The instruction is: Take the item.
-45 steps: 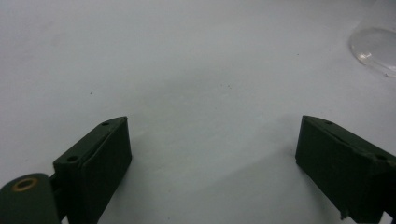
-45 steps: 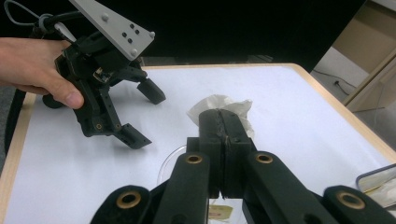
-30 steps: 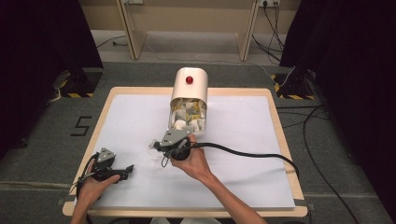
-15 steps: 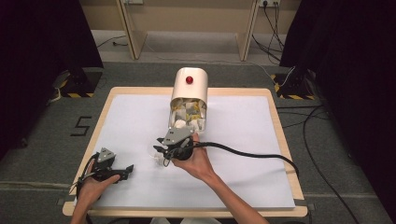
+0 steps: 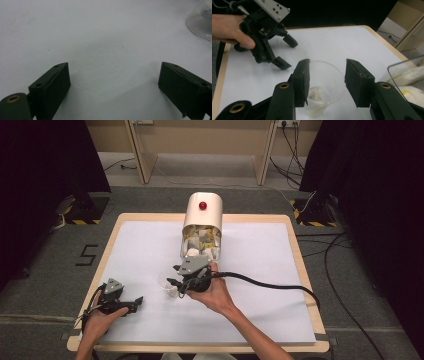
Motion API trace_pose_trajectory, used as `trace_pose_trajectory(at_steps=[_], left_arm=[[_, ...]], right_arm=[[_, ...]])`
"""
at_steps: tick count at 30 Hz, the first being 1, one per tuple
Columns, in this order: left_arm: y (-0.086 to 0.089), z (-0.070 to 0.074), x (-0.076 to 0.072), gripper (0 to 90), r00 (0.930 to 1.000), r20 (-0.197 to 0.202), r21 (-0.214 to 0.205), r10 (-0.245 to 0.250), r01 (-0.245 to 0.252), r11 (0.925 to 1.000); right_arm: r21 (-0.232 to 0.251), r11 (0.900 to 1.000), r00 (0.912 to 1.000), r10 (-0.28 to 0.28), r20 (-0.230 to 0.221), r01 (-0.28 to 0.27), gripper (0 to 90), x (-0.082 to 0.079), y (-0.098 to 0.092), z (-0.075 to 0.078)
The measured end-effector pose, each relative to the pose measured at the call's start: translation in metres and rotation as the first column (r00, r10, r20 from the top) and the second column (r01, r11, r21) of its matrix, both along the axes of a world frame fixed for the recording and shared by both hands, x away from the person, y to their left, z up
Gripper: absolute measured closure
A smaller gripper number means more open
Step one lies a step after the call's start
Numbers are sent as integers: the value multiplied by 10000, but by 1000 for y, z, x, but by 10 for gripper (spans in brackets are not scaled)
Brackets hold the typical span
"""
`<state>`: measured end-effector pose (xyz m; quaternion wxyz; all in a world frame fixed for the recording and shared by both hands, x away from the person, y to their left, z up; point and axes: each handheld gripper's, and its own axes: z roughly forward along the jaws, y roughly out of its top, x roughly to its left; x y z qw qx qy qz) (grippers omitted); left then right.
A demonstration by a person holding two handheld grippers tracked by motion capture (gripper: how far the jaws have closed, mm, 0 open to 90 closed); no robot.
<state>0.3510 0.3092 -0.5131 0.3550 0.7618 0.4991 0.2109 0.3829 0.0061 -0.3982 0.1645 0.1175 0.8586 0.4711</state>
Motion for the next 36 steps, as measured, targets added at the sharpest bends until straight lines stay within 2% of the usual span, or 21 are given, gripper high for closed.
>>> trace_pose_trajectory(at_steps=[4, 6, 14, 19, 24, 28, 31, 36], left_arm=[[0, 0, 0, 94, 10000, -6, 26, 6, -6, 10000], [0, 0, 0, 94, 10000, -5, 24, 0, 0, 10000], [0, 0, 0, 94, 10000, -10, 24, 2, -1, 10000], [0, 0, 0, 94, 10000, -10, 19, 3, -3, 10000], [0, 0, 0, 94, 10000, -5, 22, 3, -3, 10000], [0, 0, 0, 94, 10000, -2, 21, 9, -9, 10000], [0, 0, 0, 94, 10000, -6, 21, 6, -6, 10000], [0, 0, 0, 94, 10000, -10, 21, 4, -4, 10000]], right_arm=[[307, 9992, 9995, -243, -185, 248, 554, -5, -17, -3], [218, 9992, 9993, -322, -179, 325, 551, -5, -22, -5], [408, 9971, 9977, -630, -254, 640, 545, -8, -40, -7], [166, 9976, 9977, -669, -100, 671, 540, -14, -45, -8], [232, 9968, 9970, -764, -143, 767, 538, -16, -51, -9], [318, 9938, 9941, -1061, -222, 1068, 536, -15, -62, -10], [251, 9914, 9917, -1281, -103, 1283, 530, -18, -71, -10], [122, 9911, 9911, -1324, 125, 1322, 523, -23, -74, -9]])
